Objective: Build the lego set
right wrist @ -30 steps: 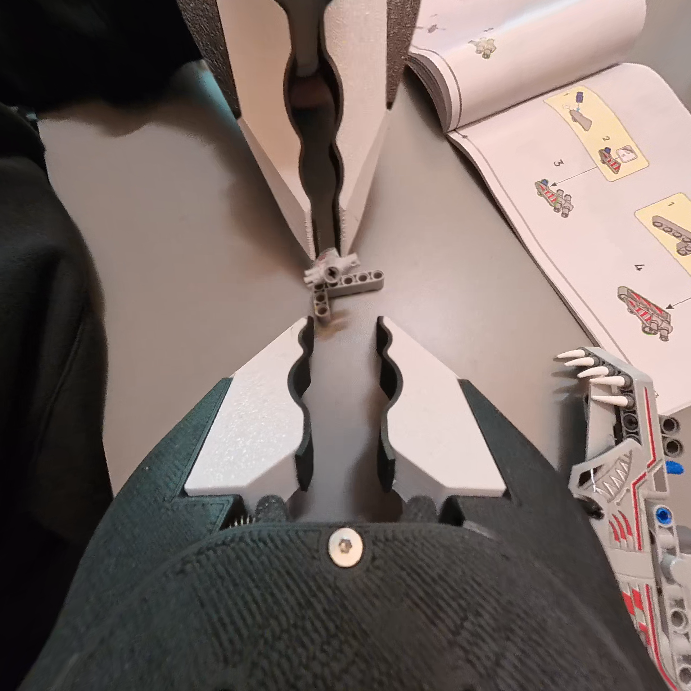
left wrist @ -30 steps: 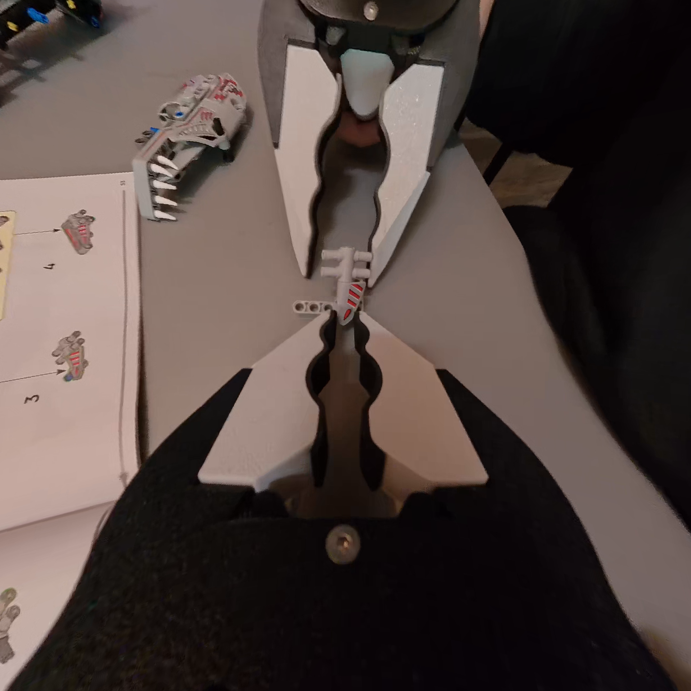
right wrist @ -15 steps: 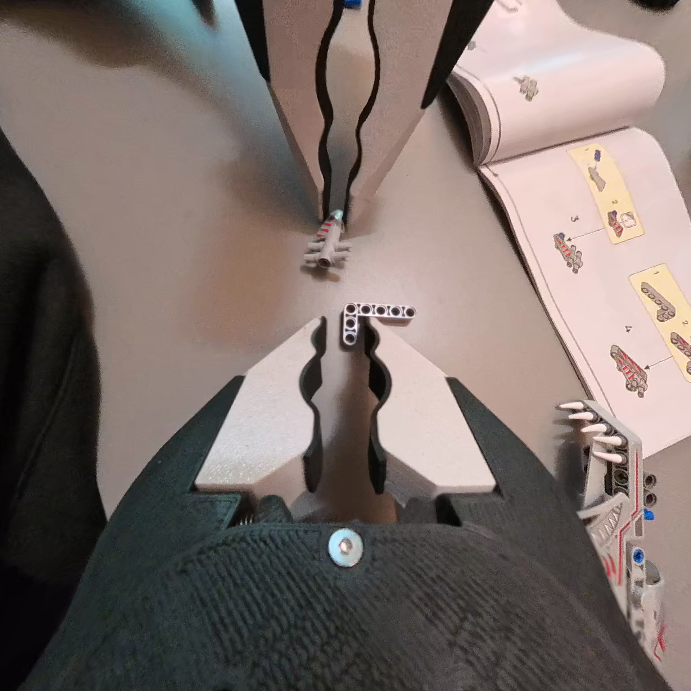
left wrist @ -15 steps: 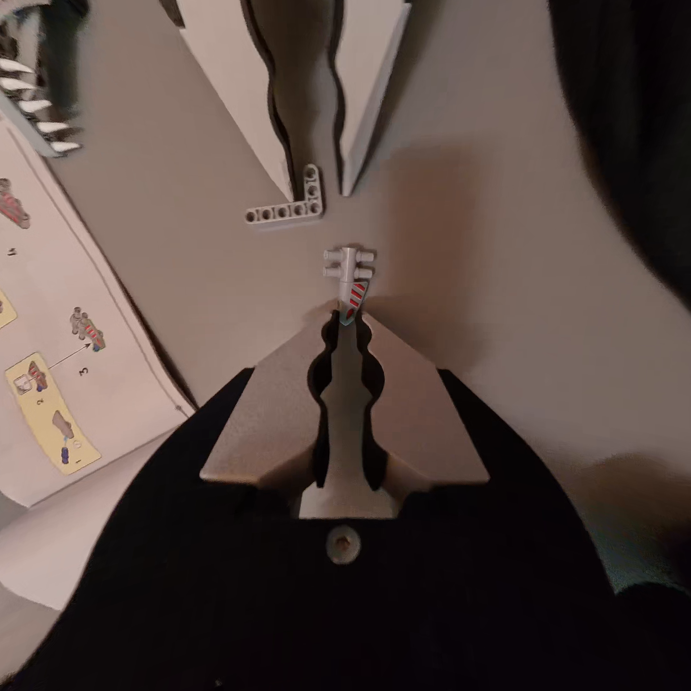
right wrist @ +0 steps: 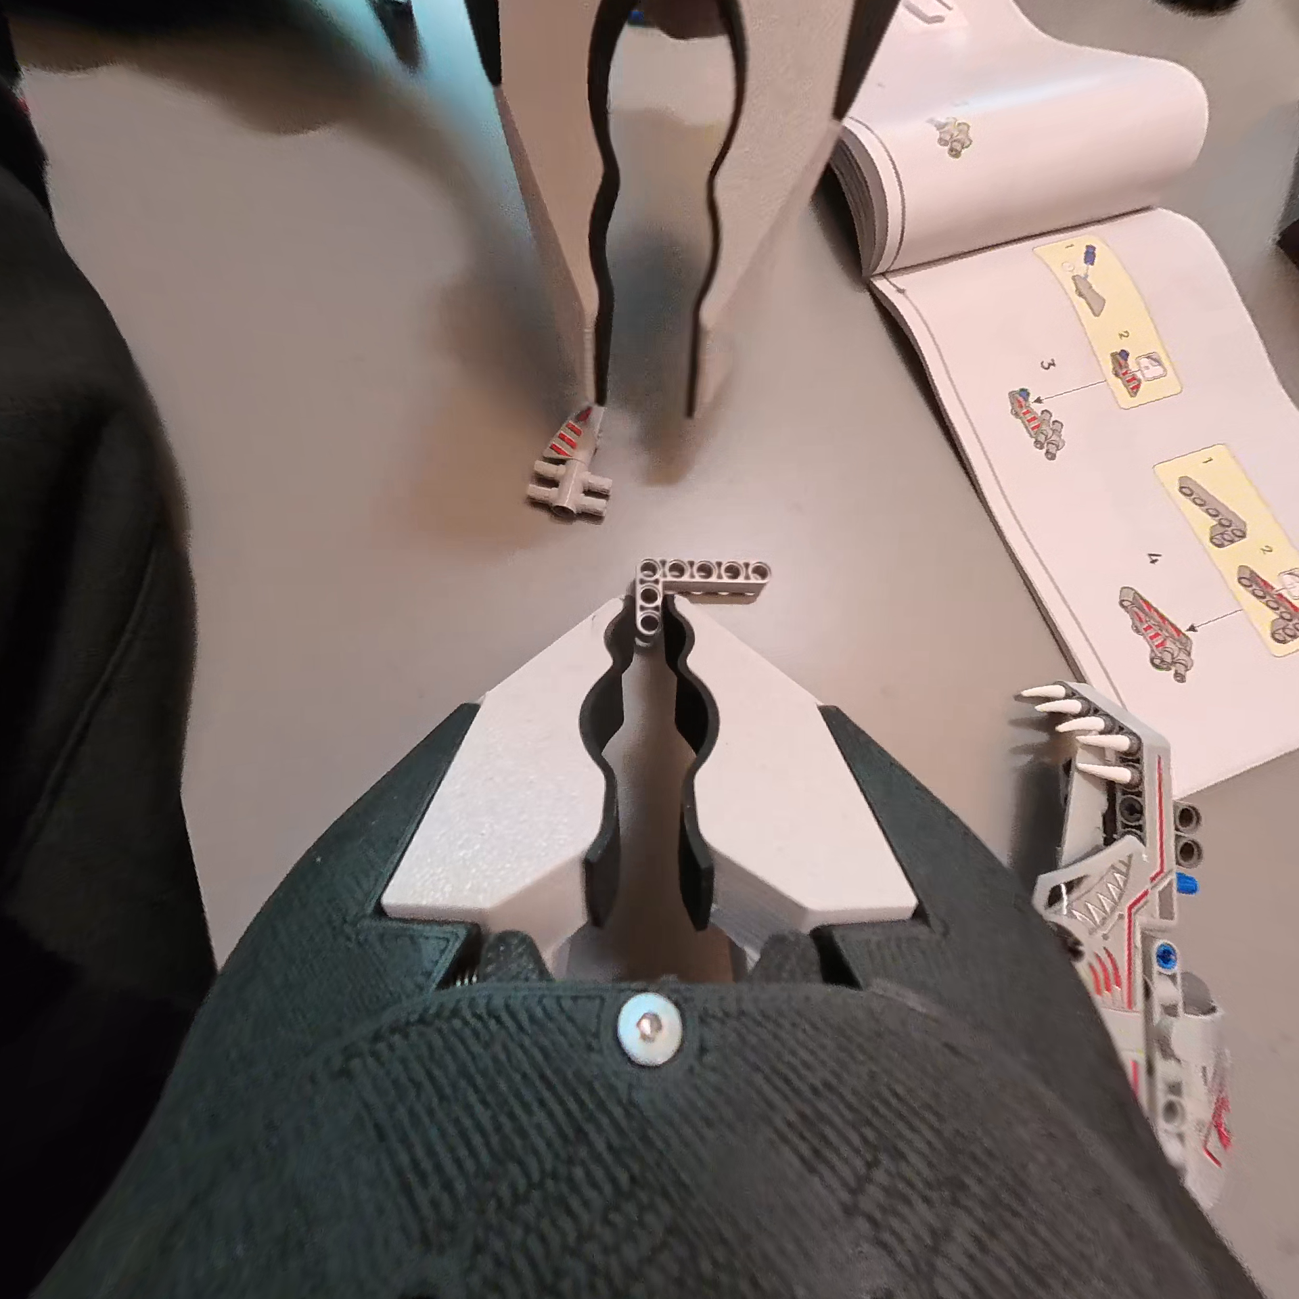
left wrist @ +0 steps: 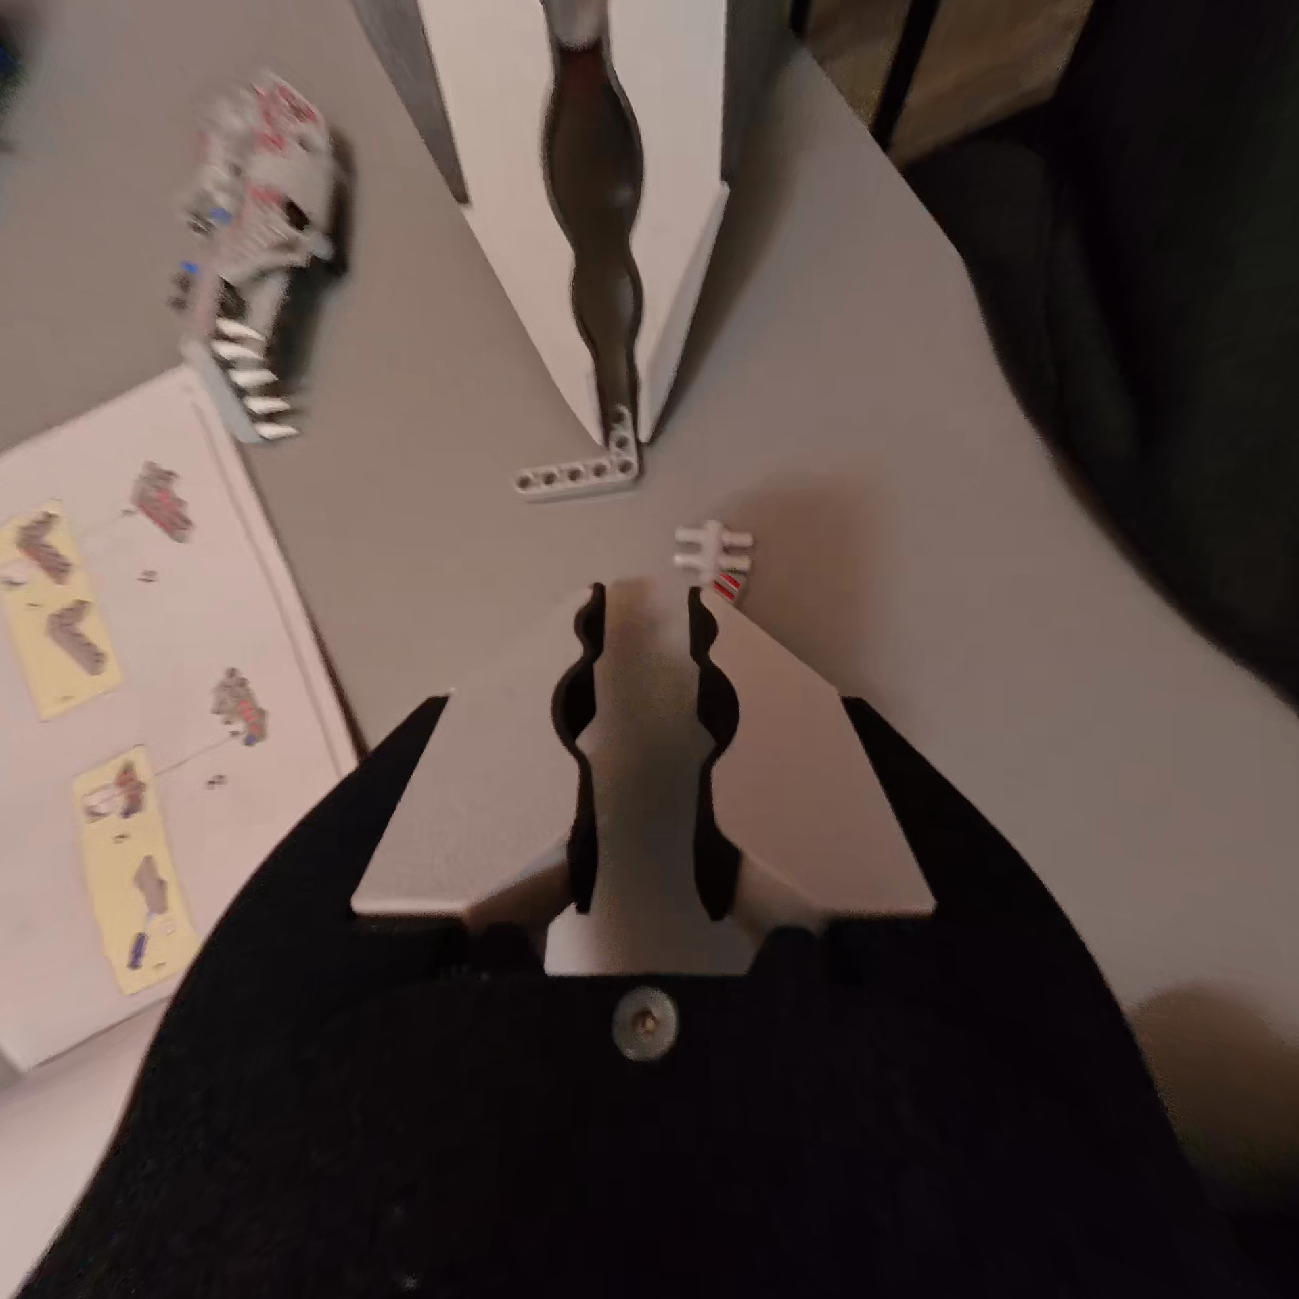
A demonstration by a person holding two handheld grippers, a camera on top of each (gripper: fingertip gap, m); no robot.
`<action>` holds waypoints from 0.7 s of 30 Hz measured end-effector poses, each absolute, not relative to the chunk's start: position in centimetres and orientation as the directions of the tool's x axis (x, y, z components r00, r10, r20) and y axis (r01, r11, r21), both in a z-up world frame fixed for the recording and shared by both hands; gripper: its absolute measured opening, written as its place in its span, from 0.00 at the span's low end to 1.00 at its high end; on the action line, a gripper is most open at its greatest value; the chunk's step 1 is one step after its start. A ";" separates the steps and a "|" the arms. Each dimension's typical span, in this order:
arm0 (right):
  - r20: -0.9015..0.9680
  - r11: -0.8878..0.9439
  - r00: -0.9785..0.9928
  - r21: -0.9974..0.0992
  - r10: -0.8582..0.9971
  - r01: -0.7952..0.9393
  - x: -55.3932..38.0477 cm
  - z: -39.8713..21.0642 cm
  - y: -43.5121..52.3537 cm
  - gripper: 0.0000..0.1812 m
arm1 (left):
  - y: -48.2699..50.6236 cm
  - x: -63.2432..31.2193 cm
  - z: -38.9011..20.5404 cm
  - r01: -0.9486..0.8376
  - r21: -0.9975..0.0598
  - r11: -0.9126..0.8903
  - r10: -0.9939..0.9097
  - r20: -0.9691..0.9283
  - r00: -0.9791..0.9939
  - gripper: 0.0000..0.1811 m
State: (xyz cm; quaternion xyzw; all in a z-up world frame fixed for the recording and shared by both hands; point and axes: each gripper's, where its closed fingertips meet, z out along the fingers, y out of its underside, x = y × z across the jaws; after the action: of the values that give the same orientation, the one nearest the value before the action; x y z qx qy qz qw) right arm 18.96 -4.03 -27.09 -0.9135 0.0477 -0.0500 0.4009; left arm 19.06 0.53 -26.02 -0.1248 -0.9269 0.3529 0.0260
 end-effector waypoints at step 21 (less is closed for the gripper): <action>-0.390 -0.111 0.920 -0.916 0.026 -0.385 17.7 -18.9 -3.1 0.04 | -2.6 20.9 -21.7 0.434 -0.758 0.487 0.154 -0.414 -0.897 0.00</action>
State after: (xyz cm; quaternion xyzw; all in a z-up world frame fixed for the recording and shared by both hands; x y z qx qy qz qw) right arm 17.68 -3.13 -18.87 -0.7287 0.1233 0.1568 0.6551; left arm 20.87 -2.64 -21.66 -0.1731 -0.8497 0.4758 -0.1469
